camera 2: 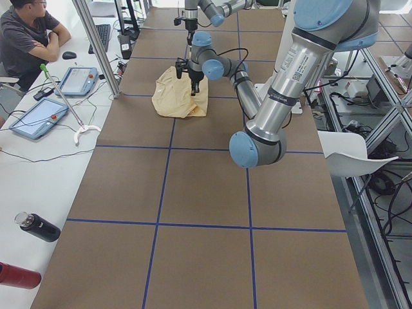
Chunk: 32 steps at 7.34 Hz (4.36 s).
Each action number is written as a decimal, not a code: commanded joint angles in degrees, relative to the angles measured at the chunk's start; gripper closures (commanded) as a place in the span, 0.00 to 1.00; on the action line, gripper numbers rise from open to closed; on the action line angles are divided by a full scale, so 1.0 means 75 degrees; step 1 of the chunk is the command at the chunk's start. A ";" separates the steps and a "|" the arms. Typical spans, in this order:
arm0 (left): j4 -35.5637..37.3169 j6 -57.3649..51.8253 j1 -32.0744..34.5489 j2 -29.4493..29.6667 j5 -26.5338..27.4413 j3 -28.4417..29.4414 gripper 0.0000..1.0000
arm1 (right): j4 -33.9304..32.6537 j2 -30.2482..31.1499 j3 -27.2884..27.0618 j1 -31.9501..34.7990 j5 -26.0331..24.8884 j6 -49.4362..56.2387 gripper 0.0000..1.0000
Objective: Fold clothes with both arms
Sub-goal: 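Lift both hem corners with both grippers and fold them toward the collar, then lay the hem down at the collar with both grippers, then release the hem and lower the right gripper onto the folded shirt's side edge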
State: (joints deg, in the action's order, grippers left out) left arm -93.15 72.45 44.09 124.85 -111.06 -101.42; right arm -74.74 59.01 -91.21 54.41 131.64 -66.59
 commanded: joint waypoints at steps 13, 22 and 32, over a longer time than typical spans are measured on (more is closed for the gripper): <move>-0.4010 0.0125 0.0180 0.1670 0.0102 0.4980 1.00 | 0.0321 -0.1212 0.2857 -0.0270 -0.0736 0.0288 1.00; -0.3743 0.0125 0.0367 0.0783 0.0055 0.3252 0.01 | 0.0872 -0.0409 0.1517 -0.0363 -0.0538 0.0008 0.00; -0.2662 0.0184 0.0344 0.0709 0.0090 0.2062 0.01 | 0.0813 0.0734 0.0314 -0.2239 -0.1638 -0.1188 0.18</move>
State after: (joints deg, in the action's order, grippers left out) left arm -113.13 73.83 46.72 130.20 -110.39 -85.95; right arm -68.48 64.57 -89.03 37.84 119.53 -75.58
